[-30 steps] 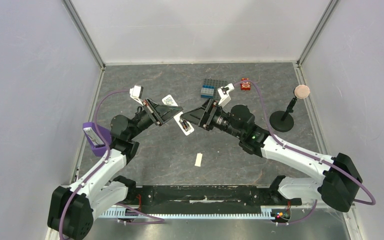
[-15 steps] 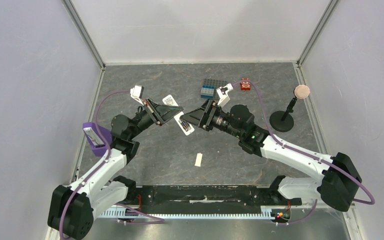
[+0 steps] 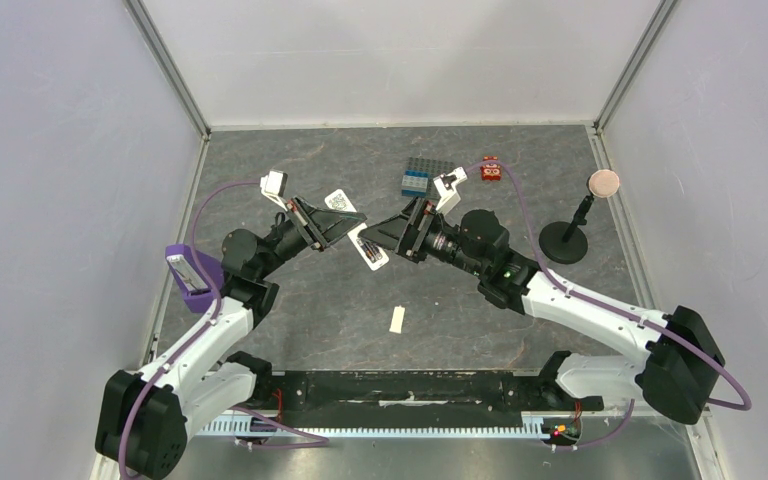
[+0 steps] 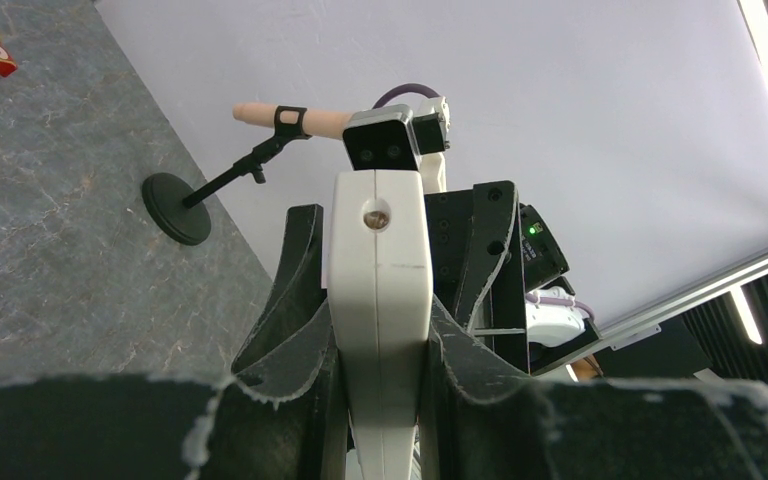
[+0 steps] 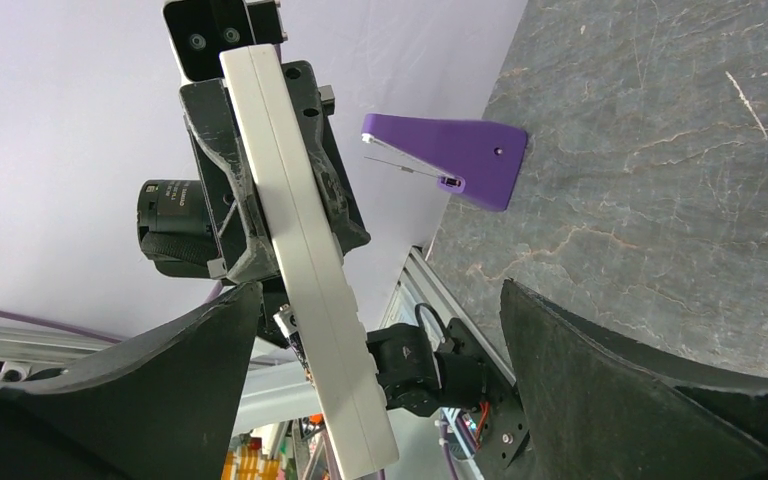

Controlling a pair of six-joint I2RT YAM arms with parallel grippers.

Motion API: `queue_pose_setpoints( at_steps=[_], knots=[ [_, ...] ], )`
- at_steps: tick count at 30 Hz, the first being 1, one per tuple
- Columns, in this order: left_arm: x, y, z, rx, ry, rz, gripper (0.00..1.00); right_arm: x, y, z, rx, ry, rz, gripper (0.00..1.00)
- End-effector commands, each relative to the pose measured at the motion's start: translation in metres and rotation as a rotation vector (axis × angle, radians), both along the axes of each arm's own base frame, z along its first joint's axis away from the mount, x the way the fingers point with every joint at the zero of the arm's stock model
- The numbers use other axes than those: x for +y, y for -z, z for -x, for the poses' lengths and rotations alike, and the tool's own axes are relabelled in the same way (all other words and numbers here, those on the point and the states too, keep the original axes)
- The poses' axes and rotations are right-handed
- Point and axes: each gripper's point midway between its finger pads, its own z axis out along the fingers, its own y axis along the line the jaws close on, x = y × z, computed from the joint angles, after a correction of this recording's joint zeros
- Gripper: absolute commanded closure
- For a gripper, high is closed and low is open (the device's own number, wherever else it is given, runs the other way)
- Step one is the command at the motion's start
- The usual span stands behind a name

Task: Load the batteries into the remote control

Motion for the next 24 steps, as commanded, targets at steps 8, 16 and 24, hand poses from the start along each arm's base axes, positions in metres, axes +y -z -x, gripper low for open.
queue_pose_setpoints(
  at_steps=[8, 16, 24],
  knots=[
    [0.0, -0.014, 0.004, -0.038, 0.009, 0.03, 0.98, 0.01, -0.029, 0.003, -0.059, -0.05, -0.032, 0.08],
    [0.0, -0.015, 0.003, -0.023, 0.009, 0.028, 0.98, 0.014, -0.015, 0.004, -0.043, -0.068, 0.012, 0.16],
    [0.0, -0.015, 0.002, -0.009, 0.008, 0.031, 0.98, 0.011, -0.003, 0.006, -0.027, -0.067, 0.03, 0.28]
  ],
)
